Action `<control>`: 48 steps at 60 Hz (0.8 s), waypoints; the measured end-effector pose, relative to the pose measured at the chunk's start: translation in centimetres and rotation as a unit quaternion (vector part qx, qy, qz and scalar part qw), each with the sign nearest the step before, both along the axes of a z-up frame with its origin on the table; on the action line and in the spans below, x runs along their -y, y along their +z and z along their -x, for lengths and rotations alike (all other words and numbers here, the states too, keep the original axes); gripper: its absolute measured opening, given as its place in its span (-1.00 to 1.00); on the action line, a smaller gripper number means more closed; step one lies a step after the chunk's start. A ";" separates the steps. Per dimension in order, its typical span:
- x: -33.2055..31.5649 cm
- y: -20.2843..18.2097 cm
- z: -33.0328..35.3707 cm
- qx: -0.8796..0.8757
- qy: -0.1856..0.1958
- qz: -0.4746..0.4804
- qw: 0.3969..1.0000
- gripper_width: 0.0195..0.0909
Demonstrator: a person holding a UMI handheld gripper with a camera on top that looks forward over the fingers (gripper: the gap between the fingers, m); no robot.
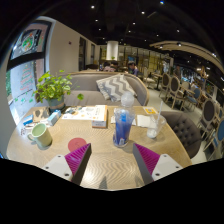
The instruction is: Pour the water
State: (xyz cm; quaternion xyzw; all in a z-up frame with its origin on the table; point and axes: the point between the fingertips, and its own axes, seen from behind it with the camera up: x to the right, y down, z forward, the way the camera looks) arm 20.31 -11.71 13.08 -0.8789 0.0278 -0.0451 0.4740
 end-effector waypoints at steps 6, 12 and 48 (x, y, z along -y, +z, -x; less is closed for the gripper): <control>-5.0 -1.6 -3.0 -0.003 0.001 -0.013 1.000 0.86; -9.6 -3.6 -5.1 -0.004 0.000 -0.022 1.000 0.85; -16.8 -6.7 -5.4 0.027 -0.003 -0.037 0.999 -0.56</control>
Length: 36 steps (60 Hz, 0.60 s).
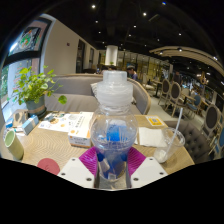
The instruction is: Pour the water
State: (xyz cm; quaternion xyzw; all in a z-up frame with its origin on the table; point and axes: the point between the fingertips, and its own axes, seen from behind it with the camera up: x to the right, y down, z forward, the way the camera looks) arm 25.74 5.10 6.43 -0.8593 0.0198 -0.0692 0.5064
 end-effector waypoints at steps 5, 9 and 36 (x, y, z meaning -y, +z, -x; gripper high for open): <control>-0.1 1.3 0.1 0.032 -0.002 -0.003 0.999 -0.55; -0.1 3.5 -0.1 0.067 -0.012 -0.011 0.998 -0.55; 0.7 18.2 13.8 0.562 0.051 -0.023 0.825 -0.56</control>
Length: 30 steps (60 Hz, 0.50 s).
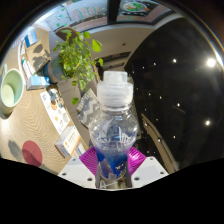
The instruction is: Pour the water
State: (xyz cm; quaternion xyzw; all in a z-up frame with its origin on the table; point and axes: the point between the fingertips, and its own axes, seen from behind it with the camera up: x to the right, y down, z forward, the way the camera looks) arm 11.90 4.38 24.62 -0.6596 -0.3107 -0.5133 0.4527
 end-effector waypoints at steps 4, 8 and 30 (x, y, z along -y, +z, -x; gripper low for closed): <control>-0.2 -0.2 3.5 0.096 0.025 0.015 0.995 -0.56; -0.5 -1.1 6.5 0.190 0.048 0.033 0.980 -0.56; -1.1 -7.9 10.2 0.403 0.074 0.154 0.899 -0.56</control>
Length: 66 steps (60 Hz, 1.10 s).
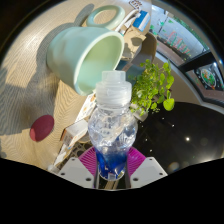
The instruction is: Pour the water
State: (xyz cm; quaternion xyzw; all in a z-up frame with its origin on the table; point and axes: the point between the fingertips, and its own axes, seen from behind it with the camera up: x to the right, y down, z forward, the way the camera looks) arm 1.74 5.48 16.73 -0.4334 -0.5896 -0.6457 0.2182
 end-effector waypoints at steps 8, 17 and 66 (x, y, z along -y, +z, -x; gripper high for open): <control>-0.1 1.5 -0.2 -0.040 -0.005 -0.012 0.999 -0.56; 1.0 3.3 -1.6 -0.267 -0.056 -0.036 0.961 -0.56; 2.2 -10.5 -4.6 -0.850 -0.185 -0.017 0.492 -0.51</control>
